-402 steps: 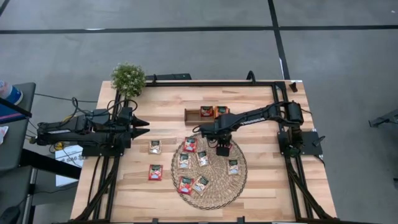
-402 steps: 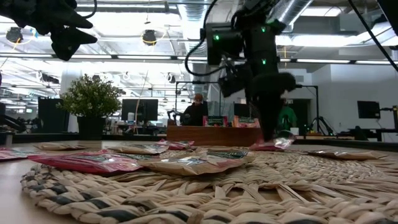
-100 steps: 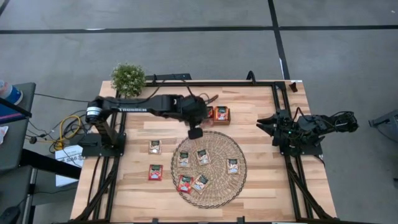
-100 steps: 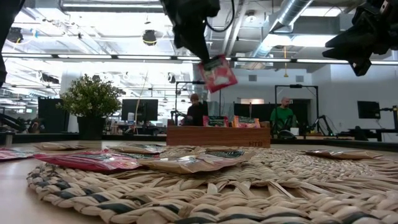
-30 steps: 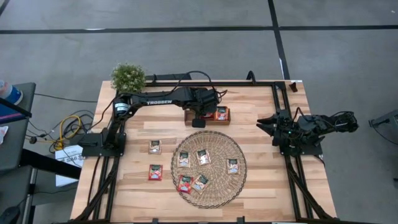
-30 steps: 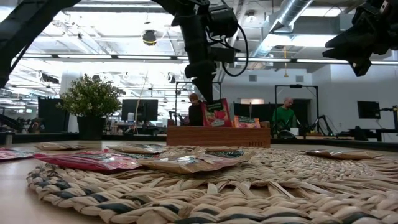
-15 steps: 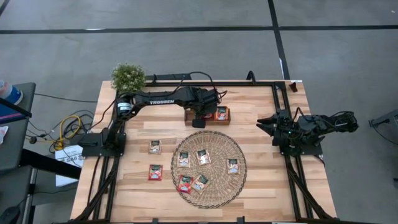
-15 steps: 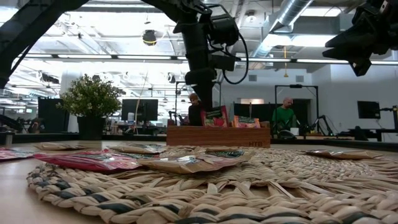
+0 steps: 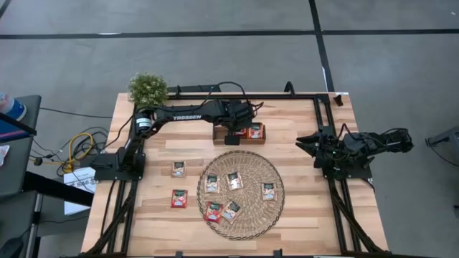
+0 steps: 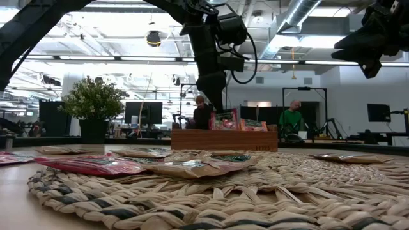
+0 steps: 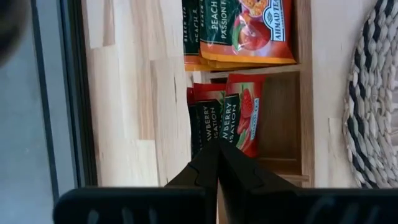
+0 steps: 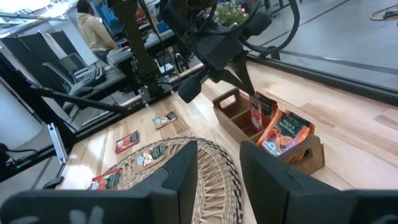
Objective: Pick & Place Tea
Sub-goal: Put the red tea bag in the middle of the wooden organizer
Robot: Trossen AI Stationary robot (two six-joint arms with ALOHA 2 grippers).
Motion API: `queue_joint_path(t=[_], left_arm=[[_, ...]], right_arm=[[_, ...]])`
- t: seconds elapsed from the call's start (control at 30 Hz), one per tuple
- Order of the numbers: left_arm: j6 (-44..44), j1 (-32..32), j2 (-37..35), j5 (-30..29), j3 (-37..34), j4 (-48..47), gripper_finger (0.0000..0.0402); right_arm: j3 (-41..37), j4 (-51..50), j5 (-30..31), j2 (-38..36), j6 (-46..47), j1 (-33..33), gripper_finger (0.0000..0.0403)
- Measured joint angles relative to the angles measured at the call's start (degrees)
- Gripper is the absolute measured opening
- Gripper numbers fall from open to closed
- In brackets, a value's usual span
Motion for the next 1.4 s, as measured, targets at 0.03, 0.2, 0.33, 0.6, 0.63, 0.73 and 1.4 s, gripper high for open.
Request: queue_joint_path(t=[0.03,0.2,0.33,0.6,0.63,0.73,1.4], left_arm=[[0.06,0.00,0.00,-0.01,0.00,0.03,0.0000],[0.06,0.15,0.00,-0.32,0.00,0.02,0.0000],[0.24,0.29,0.00,-0.29,0.00,0.00,0.0000],[0.08,1.01,0.00,2.22,0.00,-0.22,0.0015],[0.02,1.04,0.00,2.21,0.00,-0.23,0.0020],[0.04,1.31,0.00,2.22,0.00,-0.25,0.0037],[-25.09,-6.62,-10.07,12.90,0.00,-34.57,0.0087]], right_arm=[[0.00,0.00,0.01,0.00,0.00,0.00,0.0113],[0.00,0.00,0.01,0.00,-0.02,0.00,0.0113],[0.00,-0.02,0.01,0.01,-0.04,0.00,0.0113],[0.00,-0.02,0.01,0.01,-0.07,0.00,0.0113],[0.00,-0.02,0.01,0.01,-0.07,0.00,0.0113],[0.00,-0.02,0.01,0.01,-0.07,0.00,0.0113],[0.00,-0.59,-0.09,0.02,-0.09,0.00,0.0113]])
